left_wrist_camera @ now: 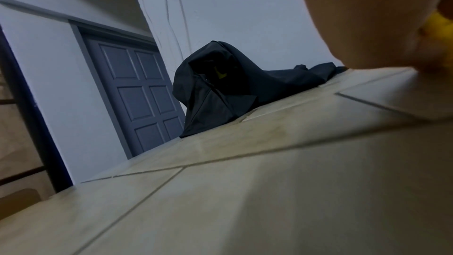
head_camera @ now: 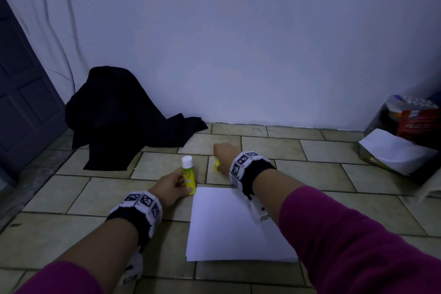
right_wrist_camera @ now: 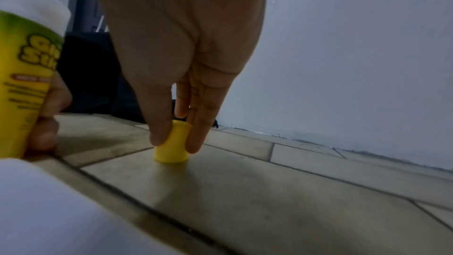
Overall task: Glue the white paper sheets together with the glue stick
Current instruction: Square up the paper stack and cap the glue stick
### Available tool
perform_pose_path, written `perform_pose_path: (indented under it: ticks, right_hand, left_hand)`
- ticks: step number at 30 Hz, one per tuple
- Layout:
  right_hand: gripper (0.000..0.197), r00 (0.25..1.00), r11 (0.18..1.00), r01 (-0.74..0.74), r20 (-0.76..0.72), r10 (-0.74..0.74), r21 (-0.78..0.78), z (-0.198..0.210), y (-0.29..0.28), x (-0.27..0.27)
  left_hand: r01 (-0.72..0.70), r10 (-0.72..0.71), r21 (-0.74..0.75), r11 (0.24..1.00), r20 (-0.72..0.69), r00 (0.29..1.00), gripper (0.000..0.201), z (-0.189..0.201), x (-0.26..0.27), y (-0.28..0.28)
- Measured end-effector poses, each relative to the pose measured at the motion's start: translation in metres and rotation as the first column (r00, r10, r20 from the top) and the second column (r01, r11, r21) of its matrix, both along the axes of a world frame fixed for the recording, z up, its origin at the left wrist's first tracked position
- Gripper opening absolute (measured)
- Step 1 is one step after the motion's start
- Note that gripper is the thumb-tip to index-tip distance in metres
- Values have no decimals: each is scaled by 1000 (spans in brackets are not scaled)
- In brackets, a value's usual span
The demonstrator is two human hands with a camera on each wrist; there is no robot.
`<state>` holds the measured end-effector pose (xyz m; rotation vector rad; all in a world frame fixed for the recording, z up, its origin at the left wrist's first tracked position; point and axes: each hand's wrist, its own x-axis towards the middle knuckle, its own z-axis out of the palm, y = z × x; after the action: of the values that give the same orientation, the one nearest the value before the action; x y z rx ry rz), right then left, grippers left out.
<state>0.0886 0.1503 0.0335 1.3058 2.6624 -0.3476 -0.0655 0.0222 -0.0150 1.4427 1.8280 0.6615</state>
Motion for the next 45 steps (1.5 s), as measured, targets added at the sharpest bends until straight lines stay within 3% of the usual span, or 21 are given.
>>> perform_pose_path:
  ticks: [3, 5, 8, 11, 16, 19, 24, 31, 36, 39, 42, 44, 45]
  right_hand:
    - [30, 942, 988, 116, -304, -141, -100, 9, 2, 24]
    - [28, 785, 970, 181, -571, -242, -162, 22, 0, 43]
    - [28, 597, 966, 138, -760, -257, -219, 45, -8, 68]
    - [33, 583, 977, -3, -795, -171, -213, 61, -22, 85]
    - [37, 559, 969, -82, -815, -150, -234, 68, -41, 109]
    - [36, 532, 967, -97, -833, -151, -237, 69, -48, 123]
    - [36, 454, 961, -115, -874, -174, -251, 66, -55, 139]
    - [40, 440, 988, -83, -894, -81, -130, 66, -64, 136]
    - [31, 564, 996, -68, -826, -4, -51, 58, -69, 126]
    - [10, 650, 1000, -4, -760, -12, -20, 55, -72, 118]
    - [43, 756, 993, 112, -652, -63, 33, 53, -77, 110]
    - [46, 741, 990, 133, -657, -136, -54, 56, -78, 110]
    - [38, 713, 990, 98, -687, -140, -101, 56, -76, 112]
  left_hand:
    - [25, -25, 21, 999, -27, 999, 47, 12, -2, 4]
    - [20, -23, 82, 996, 31, 999, 44, 24, 1, 2]
    - [53, -77, 179, 982, 130, 989, 39, 43, 14, -3]
    - [183, -205, 266, 946, 60, 977, 52, 49, 27, -3]
    - [248, -263, 323, 913, 2, 965, 25, 62, 54, -5]
    - [331, -310, 328, 885, -116, 944, 21, 68, 58, -6]
    - [397, -348, 340, 853, -198, 917, 6, 77, 63, -6]
    - [436, -322, 344, 832, -339, 884, 39, 87, 63, -5]
    - [469, -347, 308, 828, -375, 860, 37, 79, 57, -9]
    - [471, -325, 313, 825, -420, 848, 38, 78, 57, -11]
    - [476, -315, 319, 820, -444, 839, 29, 79, 58, -11]
    - [478, -325, 311, 821, -434, 840, 23, 82, 59, -10]
    - [476, -331, 304, 825, -423, 844, 23, 82, 58, -10]
